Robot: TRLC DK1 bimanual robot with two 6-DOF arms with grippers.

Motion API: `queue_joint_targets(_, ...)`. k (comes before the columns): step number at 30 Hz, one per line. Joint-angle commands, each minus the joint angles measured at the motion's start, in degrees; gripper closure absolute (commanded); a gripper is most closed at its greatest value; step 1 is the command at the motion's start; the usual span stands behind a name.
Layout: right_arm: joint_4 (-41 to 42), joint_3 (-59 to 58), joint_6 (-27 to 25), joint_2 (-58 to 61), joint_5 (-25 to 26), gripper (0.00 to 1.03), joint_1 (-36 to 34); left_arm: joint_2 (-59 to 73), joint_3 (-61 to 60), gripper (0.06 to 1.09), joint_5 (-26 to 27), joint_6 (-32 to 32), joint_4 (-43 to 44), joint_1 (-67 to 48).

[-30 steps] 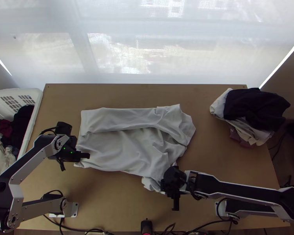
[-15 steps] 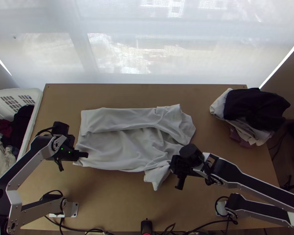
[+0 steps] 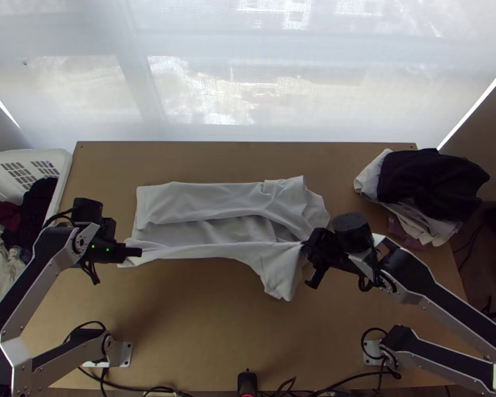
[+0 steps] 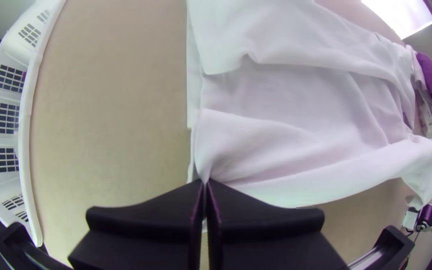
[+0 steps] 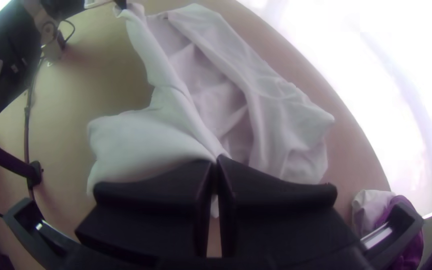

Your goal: Fold the t-shirt

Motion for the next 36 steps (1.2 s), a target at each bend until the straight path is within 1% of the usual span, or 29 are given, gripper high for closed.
queue_joint_targets(1, 0.5, 4.4, -1.4, 2.6, -0.3, 1.00, -6.4, -1.5, 2.6, 1.05, 0.1, 0.4, -0.2, 0.2)
queue_joint_targets(12, 3.0, 9.7, -7.3, 10.2, -1.6, 1.00, -13.3, 3.1, 10.9, 1.05, 0.1, 1.3, 0.7, 0.2)
queue_joint_targets(23, 5.4, 15.8, -9.8, 19.2, -2.8, 1.00, -17.4, 12.7, 18.5, 1.05, 0.1, 0.8, 3.7, 0.3)
queue_joint_targets(30, 6.5, 21.0, -10.6, 26.8, -2.9, 1.00, -19.5, 19.4, 24.6, 1.05, 0.1, 0.5, 4.9, 0.3)
queue_joint_targets(36, 7.7, 25.4, -12.3, 33.1, -3.0, 1.00, -21.2, 24.6, 28.5, 1.05, 0.0, 0.4, 5.9, 0.6)
